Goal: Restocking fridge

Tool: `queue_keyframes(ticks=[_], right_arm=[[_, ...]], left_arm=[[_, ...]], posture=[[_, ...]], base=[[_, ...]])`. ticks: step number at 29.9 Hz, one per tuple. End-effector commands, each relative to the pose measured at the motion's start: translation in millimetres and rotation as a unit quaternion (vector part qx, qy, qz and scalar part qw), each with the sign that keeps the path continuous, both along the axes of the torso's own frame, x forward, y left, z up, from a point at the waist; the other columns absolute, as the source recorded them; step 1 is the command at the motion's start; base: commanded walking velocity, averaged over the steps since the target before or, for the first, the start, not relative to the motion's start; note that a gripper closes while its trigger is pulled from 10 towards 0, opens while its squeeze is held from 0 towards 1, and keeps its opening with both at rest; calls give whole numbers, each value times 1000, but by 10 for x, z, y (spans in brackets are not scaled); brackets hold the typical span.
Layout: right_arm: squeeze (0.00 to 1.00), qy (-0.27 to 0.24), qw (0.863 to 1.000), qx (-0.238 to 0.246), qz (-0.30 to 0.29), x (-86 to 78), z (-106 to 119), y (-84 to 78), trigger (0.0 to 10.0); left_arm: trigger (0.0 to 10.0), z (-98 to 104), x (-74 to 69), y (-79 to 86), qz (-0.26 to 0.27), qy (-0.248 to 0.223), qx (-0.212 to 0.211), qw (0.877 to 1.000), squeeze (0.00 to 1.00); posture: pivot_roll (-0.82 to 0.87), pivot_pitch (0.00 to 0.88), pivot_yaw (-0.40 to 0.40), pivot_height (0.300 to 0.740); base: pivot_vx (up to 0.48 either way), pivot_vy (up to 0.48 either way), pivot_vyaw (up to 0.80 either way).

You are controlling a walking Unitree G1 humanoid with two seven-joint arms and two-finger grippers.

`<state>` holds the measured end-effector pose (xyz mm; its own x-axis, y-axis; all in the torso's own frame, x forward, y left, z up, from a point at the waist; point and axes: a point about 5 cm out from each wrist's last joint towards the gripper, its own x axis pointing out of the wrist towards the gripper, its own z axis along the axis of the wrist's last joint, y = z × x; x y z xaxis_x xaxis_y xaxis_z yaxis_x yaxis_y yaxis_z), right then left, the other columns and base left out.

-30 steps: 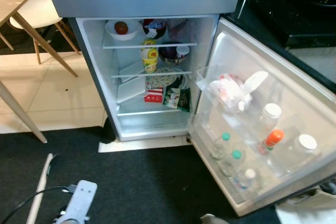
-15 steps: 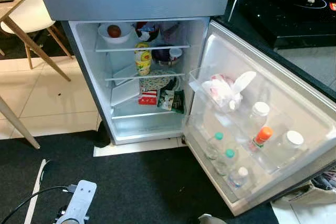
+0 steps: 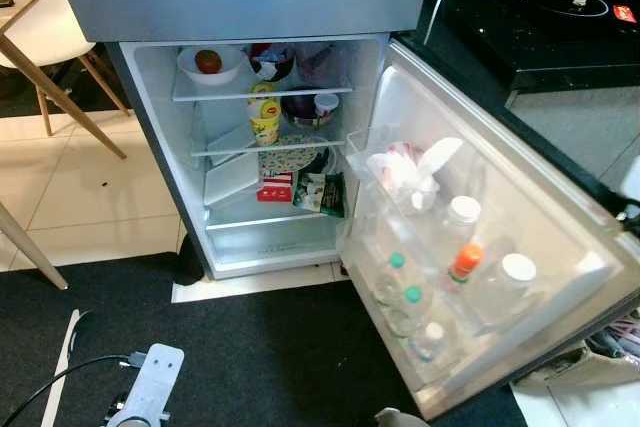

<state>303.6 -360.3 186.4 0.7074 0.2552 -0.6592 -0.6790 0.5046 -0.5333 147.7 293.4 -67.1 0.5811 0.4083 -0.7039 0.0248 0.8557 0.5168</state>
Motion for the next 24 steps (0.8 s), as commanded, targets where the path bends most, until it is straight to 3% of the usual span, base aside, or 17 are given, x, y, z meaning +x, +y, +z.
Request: queue_keyframes(ticks=[1,2,6,10,11,15,17,18,20,24], right_arm=[[0,18,999,16,39,13,-68,141,10000],[0,18,999,16,39,13,-68,141,10000],[0,26,991,35,125,-4,-77,469,10000],[0,51,962,81,256,-231,-167,1128,10000],[0,49,958,92,269,-256,-158,1224,10000],[0,49,945,121,301,-340,-130,1453,10000],[0,37,935,142,323,-387,-119,1651,10000],[0,37,935,142,323,-387,-119,1651,10000],[0,28,923,181,339,-467,-115,1913,10000],[0,32,919,189,343,-566,-109,2036,10000]], left_arm=[[10000,-28,-36,-26,1,9,-4,1000,0],[10000,-28,-36,-26,1,9,-4,1000,0],[10000,-27,-33,-24,0,9,-4,1000,0],[10000,-26,-22,-31,0,8,-5,1000,0],[10000,-25,-19,-32,-1,8,-5,1000,0],[10000,-21,-6,-34,-1,6,-6,1000,0],[10000,-19,-8,-26,-1,8,-4,1000,0],[10000,-19,-8,-26,-1,8,-4,1000,0],[10000,-11,-5,-11,0,6,-3,1000,0],[10000,-11,-8,-8,1,6,-2,1000,0]], posture=[[-36,45,-45,706],[-36,45,-45,706],[-36,45,-45,706],[-42,43,-44,706],[-42,43,-44,706],[-40,41,-45,706],[-36,40,-42,706],[-36,40,-42,706],[-31,41,-43,706],[-28,42,-43,706]], base=[[0,0,0],[0,0,0],[0,0,0],[0,0,0],[0,0,0],[0,0,0],[0,0,0],[0,0,0],[0,0,0],[0,0,0]])
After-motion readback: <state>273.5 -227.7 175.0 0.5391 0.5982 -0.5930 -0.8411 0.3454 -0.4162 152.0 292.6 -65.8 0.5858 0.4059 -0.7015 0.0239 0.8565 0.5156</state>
